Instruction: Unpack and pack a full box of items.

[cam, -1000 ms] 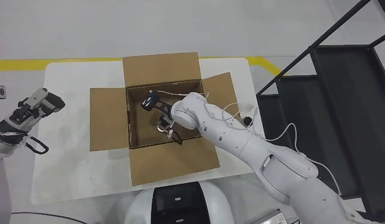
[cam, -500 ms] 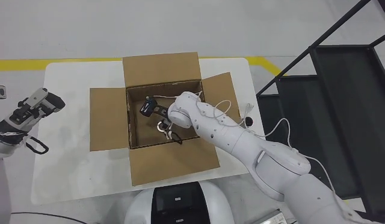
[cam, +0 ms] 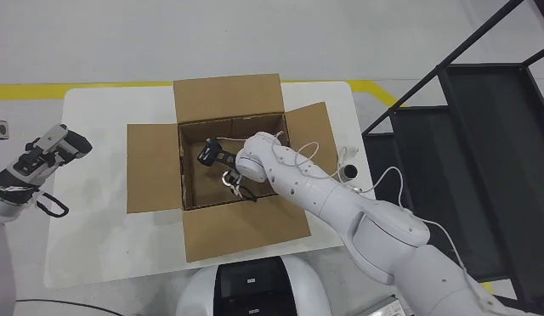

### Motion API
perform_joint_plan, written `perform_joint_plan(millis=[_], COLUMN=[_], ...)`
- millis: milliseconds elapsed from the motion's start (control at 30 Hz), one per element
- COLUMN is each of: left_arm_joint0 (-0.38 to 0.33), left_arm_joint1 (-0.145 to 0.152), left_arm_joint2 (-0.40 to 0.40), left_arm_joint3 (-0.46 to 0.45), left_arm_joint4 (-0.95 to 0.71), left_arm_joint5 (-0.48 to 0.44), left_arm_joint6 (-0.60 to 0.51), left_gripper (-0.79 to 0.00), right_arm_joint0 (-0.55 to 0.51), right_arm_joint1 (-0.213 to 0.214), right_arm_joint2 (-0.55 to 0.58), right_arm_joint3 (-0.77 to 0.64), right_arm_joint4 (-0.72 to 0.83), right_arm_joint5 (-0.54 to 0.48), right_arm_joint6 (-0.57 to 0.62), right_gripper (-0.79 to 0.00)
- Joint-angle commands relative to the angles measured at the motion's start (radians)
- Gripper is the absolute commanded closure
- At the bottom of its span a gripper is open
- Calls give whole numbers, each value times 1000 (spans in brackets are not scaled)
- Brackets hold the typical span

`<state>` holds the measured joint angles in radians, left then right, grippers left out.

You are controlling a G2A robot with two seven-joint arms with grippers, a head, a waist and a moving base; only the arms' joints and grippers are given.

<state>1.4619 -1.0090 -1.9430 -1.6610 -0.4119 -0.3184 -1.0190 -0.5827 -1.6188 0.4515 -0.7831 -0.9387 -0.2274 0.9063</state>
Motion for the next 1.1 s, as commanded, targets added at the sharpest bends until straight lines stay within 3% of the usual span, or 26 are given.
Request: perform_joint_plan(millis=[0, 300, 533, 800, 933, 1067], left_arm_joint0=[0, 0, 0, 0, 0, 0], left_arm_joint1=[0, 0, 0, 0, 0, 0], left_arm_joint2=[0, 0, 0, 0, 0, 0], left_arm_joint3=[0, 0, 0, 0, 0, 0], left_arm_joint4=[0, 0, 0, 0, 0, 0], left_arm_joint5=[0, 0, 0, 0, 0, 0], left_arm_joint6=[0, 0, 0, 0, 0, 0], left_gripper=[-785, -785, -785, -785, -785, -785], right_arm_joint0=[3, 25, -47, -437, -625, -784], right_arm_joint1=[-7, -4, 88, 241, 279, 302], right_arm_joint2=[1, 57, 220, 592, 750, 881], right_arm_joint3=[13, -15, -256, -894, -1135, -1280], right_arm_joint4=[2, 28, 25, -36, -44, -61], right_arm_joint5=[-3, -13, -47, -94, -102, -79], right_arm_joint6=[-3, -4, 65, 166, 160, 114], right_gripper=[0, 0, 0, 0, 0, 0])
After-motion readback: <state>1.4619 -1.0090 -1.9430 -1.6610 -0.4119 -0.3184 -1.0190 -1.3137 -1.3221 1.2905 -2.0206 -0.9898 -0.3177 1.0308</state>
